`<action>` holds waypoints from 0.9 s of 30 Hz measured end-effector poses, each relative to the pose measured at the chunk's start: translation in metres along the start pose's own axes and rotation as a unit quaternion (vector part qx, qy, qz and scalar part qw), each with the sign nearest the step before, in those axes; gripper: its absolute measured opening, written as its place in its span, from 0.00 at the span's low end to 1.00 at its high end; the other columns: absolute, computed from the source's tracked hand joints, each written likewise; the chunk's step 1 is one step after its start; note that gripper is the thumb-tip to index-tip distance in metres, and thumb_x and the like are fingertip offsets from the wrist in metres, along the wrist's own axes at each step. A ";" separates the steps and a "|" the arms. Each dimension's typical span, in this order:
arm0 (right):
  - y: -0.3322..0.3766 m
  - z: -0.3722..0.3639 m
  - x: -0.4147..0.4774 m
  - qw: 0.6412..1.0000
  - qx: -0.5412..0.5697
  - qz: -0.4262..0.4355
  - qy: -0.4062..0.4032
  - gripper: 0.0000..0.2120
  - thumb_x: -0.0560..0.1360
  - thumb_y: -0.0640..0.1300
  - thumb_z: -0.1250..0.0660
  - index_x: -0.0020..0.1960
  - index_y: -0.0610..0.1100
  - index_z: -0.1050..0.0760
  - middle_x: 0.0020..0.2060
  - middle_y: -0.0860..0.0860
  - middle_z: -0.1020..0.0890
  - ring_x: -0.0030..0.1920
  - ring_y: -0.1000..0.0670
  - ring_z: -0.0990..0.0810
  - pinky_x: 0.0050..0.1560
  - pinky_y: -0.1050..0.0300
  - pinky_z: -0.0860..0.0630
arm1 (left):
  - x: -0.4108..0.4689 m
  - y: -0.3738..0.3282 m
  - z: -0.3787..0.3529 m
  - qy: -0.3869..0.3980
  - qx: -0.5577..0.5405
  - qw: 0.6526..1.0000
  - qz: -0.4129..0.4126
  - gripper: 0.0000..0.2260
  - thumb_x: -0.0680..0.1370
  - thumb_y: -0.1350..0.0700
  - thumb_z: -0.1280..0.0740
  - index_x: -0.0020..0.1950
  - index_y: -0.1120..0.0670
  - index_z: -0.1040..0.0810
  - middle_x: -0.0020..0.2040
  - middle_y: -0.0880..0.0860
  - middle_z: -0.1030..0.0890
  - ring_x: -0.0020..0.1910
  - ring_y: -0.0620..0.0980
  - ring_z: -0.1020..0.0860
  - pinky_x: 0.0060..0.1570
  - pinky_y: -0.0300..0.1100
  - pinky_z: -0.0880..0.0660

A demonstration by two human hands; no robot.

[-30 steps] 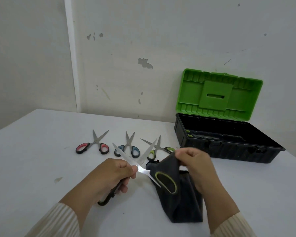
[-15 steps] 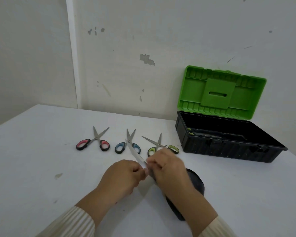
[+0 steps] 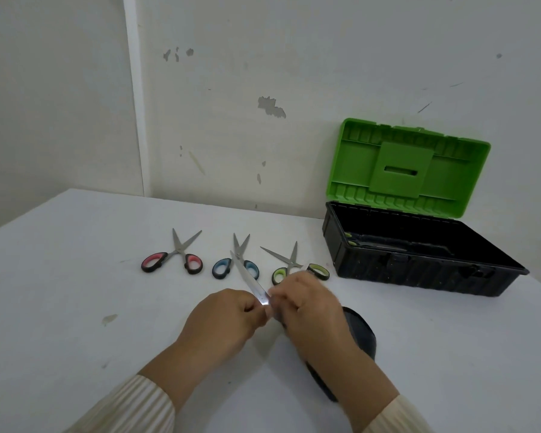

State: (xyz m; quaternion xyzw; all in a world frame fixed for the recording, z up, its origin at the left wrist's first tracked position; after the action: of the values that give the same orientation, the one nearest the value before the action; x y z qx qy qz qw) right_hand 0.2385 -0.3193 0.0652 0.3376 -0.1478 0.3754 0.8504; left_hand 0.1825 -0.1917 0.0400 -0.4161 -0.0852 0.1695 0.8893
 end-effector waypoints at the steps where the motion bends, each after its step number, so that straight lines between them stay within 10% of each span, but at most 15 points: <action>1: 0.002 -0.003 -0.002 1.000 0.013 0.000 0.024 0.08 0.74 0.40 0.37 0.47 0.44 0.19 0.45 0.49 0.21 0.45 0.50 0.24 0.45 0.62 0.28 | 0.000 0.000 0.000 -0.001 0.000 1.000 0.002 0.18 0.76 0.46 0.35 0.42 0.61 0.20 0.31 0.52 0.24 0.27 0.47 0.32 0.35 0.43 0.33; 10: 0.001 -0.005 -0.002 0.999 0.018 -0.005 0.029 0.08 0.75 0.41 0.38 0.49 0.44 0.20 0.46 0.51 0.22 0.44 0.52 0.25 0.44 0.69 0.31 | 0.000 -0.001 0.002 0.000 0.020 1.000 -0.008 0.18 0.76 0.46 0.36 0.42 0.62 0.21 0.32 0.53 0.25 0.28 0.47 0.32 0.35 0.44 0.34; 16: -0.046 0.039 0.011 0.976 0.026 -0.148 -0.157 0.08 0.73 0.35 0.35 0.43 0.46 0.19 0.46 0.49 0.20 0.43 0.57 0.25 0.45 0.80 0.36 | -0.004 -0.001 0.001 0.043 -0.044 0.998 0.023 0.16 0.75 0.44 0.34 0.38 0.55 0.20 0.29 0.48 0.24 0.25 0.46 0.29 0.30 0.39 0.31; 23: -0.026 0.023 0.000 0.963 0.113 -0.144 0.196 0.10 0.71 0.51 0.31 0.38 0.45 0.20 0.42 0.50 0.21 0.42 0.53 0.21 0.46 0.59 0.24 | -0.003 0.002 0.017 0.036 -0.157 0.986 0.046 0.13 0.75 0.47 0.32 0.36 0.54 0.18 0.26 0.47 0.24 0.22 0.47 0.27 0.24 0.36 0.33; 27: -0.028 0.019 0.000 0.955 0.151 -0.163 0.195 0.08 0.71 0.51 0.31 0.39 0.47 0.19 0.41 0.51 0.20 0.42 0.50 0.21 0.46 0.57 0.24 | -0.001 0.004 0.024 0.097 -0.274 0.952 0.097 0.11 0.76 0.50 0.33 0.45 0.57 0.18 0.33 0.53 0.18 0.27 0.51 0.24 0.30 0.40 0.28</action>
State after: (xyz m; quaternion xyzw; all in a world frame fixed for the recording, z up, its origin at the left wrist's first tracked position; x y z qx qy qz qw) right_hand 0.2588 -0.3460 0.0657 0.4021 0.1368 0.3085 0.8511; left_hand 0.1732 -0.1725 0.0527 -0.6641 -0.0007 0.1844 0.7246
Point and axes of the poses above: each hand's wrist, its own x-axis towards the middle knuckle, its own z-axis out of the back of the hand, y = z × x, the point moved 3 cm from there along x, towards the middle knuckle
